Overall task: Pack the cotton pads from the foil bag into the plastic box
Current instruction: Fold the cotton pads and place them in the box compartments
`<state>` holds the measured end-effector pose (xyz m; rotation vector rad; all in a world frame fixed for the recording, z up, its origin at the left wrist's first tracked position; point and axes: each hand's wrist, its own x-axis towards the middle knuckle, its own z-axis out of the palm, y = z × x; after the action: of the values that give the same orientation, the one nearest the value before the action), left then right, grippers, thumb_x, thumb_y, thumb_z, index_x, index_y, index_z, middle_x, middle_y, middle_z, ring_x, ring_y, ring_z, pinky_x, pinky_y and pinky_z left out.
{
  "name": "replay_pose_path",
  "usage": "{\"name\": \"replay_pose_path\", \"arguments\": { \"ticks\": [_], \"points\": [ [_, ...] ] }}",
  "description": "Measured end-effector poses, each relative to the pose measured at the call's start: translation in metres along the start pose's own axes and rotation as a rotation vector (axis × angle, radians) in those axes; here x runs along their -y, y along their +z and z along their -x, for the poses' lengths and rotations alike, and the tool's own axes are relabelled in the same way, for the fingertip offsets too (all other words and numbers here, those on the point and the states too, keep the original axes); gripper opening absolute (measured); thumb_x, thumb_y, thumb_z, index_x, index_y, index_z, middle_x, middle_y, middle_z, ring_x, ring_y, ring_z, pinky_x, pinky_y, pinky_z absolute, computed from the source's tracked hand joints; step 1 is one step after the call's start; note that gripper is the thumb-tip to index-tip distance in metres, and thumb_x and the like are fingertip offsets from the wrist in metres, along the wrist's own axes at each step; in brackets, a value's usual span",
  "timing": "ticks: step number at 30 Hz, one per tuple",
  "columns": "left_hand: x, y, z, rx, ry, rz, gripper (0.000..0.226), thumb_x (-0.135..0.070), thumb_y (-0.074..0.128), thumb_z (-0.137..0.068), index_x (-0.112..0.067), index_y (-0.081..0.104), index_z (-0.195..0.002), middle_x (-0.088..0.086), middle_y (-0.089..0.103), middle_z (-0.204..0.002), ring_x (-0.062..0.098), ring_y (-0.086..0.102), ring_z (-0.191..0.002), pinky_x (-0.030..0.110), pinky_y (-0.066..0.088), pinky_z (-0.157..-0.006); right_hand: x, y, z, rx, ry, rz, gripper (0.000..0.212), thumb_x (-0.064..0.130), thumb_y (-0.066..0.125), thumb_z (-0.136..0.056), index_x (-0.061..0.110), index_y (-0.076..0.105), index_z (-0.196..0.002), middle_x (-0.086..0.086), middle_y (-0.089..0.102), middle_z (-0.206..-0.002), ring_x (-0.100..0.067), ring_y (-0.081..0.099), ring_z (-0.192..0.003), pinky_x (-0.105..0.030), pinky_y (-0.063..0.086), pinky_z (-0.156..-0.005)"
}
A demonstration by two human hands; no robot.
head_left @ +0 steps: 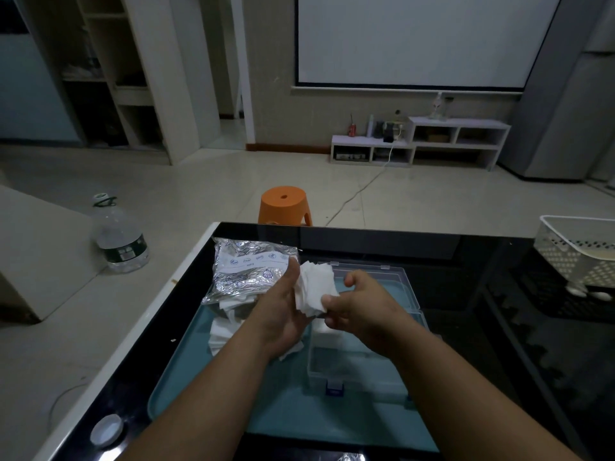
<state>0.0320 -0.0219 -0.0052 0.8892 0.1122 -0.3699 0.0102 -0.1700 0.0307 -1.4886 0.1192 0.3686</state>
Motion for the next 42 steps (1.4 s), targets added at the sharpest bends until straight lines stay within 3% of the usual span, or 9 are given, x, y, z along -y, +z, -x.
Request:
{"name": "replay_pose_path", "arguments": {
  "ticks": [4, 7, 9, 14, 18, 24, 31, 36, 42],
  "points": [
    [0.002, -0.002, -0.001, -0.004, 0.018, 0.027, 0.087, -0.03, 0.078, -0.069, 0.003, 0.04, -0.139, 0.024, 0.065, -0.114, 0.031, 0.068, -0.097, 0.037, 0.057, -0.073, -0.002, 0.001, -0.001, -0.014, -0.058, 0.249, 0.031, 0.012, 0.067, -0.087, 0.016, 0.039, -0.099, -0.013, 0.066, -0.104, -0.023, 0.07, -0.078, -0.033, 0.055, -0.068],
    [0.002, -0.003, -0.003, -0.042, 0.081, 0.014, 0.059, 0.002, 0.056, -0.083, 0.005, 0.037, -0.139, 0.025, 0.065, -0.096, 0.029, 0.071, -0.08, 0.033, 0.057, -0.06, -0.003, 0.0, -0.004, -0.213, -0.222, 0.78, 0.039, 0.042, 0.075, -0.076, 0.027, 0.042, -0.09, -0.002, 0.066, -0.084, -0.017, 0.064, -0.071, -0.036, 0.053, -0.064],
    [0.001, -0.004, -0.002, -0.06, 0.093, 0.031, 0.05, 0.011, 0.045, -0.087, -0.009, 0.046, -0.132, 0.023, 0.065, -0.096, 0.031, 0.071, -0.081, 0.035, 0.058, -0.059, 0.0, -0.001, -0.005, -0.264, -0.318, 0.862, 0.04, 0.047, 0.077, -0.07, 0.031, 0.044, -0.085, 0.005, 0.06, -0.081, -0.014, 0.056, -0.072, -0.038, 0.052, -0.067],
    [0.003, -0.005, -0.003, -0.005, 0.049, -0.034, 0.068, 0.01, 0.055, -0.072, -0.024, 0.049, -0.131, 0.021, 0.065, -0.117, 0.034, 0.06, -0.101, 0.037, 0.052, -0.063, 0.001, 0.001, -0.005, -0.149, -0.443, 0.893, 0.07, 0.041, 0.084, -0.065, 0.043, 0.044, -0.122, 0.022, 0.045, -0.118, -0.005, 0.042, -0.113, -0.031, 0.045, -0.096],
    [0.007, 0.0, -0.006, 0.026, 0.089, -0.112, 0.056, 0.012, 0.052, -0.081, -0.018, 0.053, -0.128, 0.02, 0.063, -0.105, 0.027, 0.064, -0.085, 0.036, 0.052, -0.065, -0.002, 0.006, -0.002, -0.075, -0.445, 0.981, 0.108, 0.042, 0.086, -0.063, 0.046, 0.019, -0.147, 0.016, 0.038, -0.146, -0.016, 0.029, -0.135, -0.037, 0.029, -0.108],
    [0.007, 0.004, 0.0, 0.079, 0.066, -0.086, 0.052, 0.013, 0.05, -0.082, -0.018, 0.053, -0.124, 0.015, 0.066, -0.095, 0.026, 0.068, -0.071, 0.026, 0.049, -0.044, -0.002, 0.008, 0.001, -0.099, -0.511, 1.138, 0.102, 0.035, 0.077, -0.078, 0.043, 0.008, -0.152, 0.012, 0.037, -0.151, -0.019, 0.027, -0.14, -0.035, 0.023, -0.113],
    [0.008, 0.002, -0.004, 0.212, 0.129, -0.121, 0.076, 0.008, 0.066, -0.067, -0.014, 0.045, -0.137, 0.024, 0.057, -0.109, 0.033, 0.062, -0.089, 0.034, 0.053, -0.058, -0.001, 0.005, 0.0, -0.098, -0.53, 1.073, 0.104, 0.037, 0.081, -0.072, 0.051, 0.012, -0.148, 0.014, 0.032, -0.152, -0.022, 0.025, -0.139, -0.04, 0.027, -0.111],
    [0.01, 0.0, -0.002, 0.233, 0.109, -0.177, 0.077, 0.015, 0.062, -0.068, -0.025, 0.048, -0.132, 0.023, 0.056, -0.114, 0.036, 0.057, -0.098, 0.037, 0.053, -0.06, 0.009, 0.007, 0.009, 0.006, -0.52, 1.164, 0.118, 0.034, 0.084, -0.07, 0.046, -0.001, -0.151, 0.016, 0.018, -0.159, -0.004, 0.003, -0.139, -0.036, 0.01, -0.117],
    [0.012, 0.0, -0.004, 0.252, 0.068, -0.208, 0.081, 0.011, 0.063, -0.064, -0.021, 0.046, -0.136, 0.021, 0.06, -0.116, 0.034, 0.061, -0.102, 0.039, 0.053, -0.071, 0.003, 0.007, 0.004, -0.034, -0.471, 1.156, 0.111, 0.036, 0.078, -0.075, 0.05, -0.003, -0.149, 0.009, 0.029, -0.151, -0.024, 0.016, -0.141, -0.04, 0.022, -0.114]
  ]
}}
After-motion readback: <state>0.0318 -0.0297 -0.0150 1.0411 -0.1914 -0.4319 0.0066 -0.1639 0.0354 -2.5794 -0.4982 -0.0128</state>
